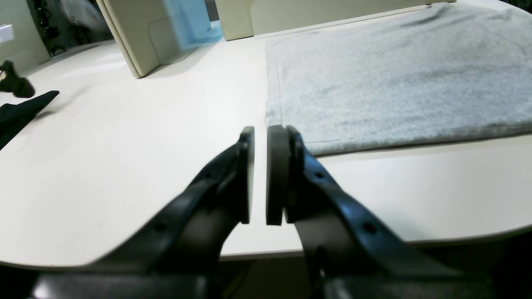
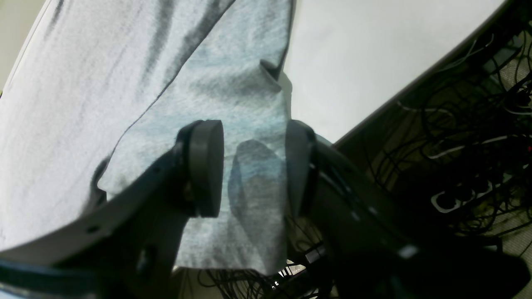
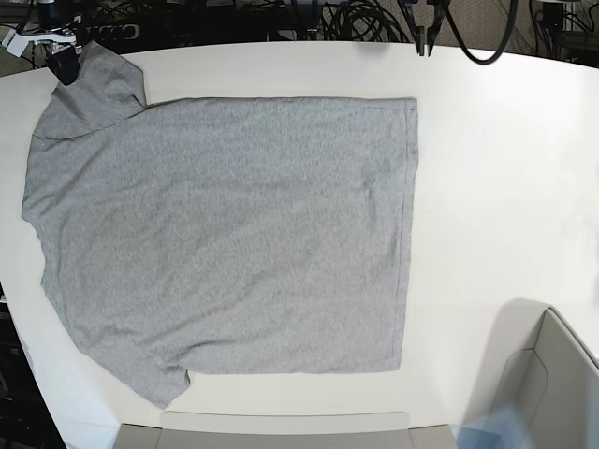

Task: Fold the T-shirt properly
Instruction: 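Move both grippers down to the shirt's shoulder corners and grasp them, then lift the shoulder corners and pull them toward the robot, then lay the shoulder edge down and spread it with both grippers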

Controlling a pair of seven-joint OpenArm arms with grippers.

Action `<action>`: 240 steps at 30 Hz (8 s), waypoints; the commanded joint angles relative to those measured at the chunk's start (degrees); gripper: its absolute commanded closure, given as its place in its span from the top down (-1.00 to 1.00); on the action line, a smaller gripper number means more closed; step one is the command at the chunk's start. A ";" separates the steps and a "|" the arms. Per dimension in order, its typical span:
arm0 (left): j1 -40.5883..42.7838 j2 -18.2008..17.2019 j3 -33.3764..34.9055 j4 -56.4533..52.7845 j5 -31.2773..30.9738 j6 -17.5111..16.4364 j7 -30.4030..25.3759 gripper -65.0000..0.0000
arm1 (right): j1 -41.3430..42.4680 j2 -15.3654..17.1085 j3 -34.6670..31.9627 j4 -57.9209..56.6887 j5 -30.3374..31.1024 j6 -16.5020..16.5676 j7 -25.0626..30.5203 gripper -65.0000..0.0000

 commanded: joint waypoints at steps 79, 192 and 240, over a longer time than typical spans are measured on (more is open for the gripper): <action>-7.35 -23.70 19.35 27.01 -65.95 0.28 56.38 -0.40 | 6.75 -11.93 13.34 0.99 -16.67 7.71 -21.29 -0.23; -44.80 -22.47 6.34 20.95 -65.51 18.83 93.13 -0.62 | 58.18 -23.71 36.11 2.66 -77.59 26.00 -64.71 -0.22; -37.15 -22.73 8.98 25.87 -62.25 23.40 106.31 -0.28 | 49.74 -24.32 49.21 -0.07 -75.75 30.96 -64.63 -0.09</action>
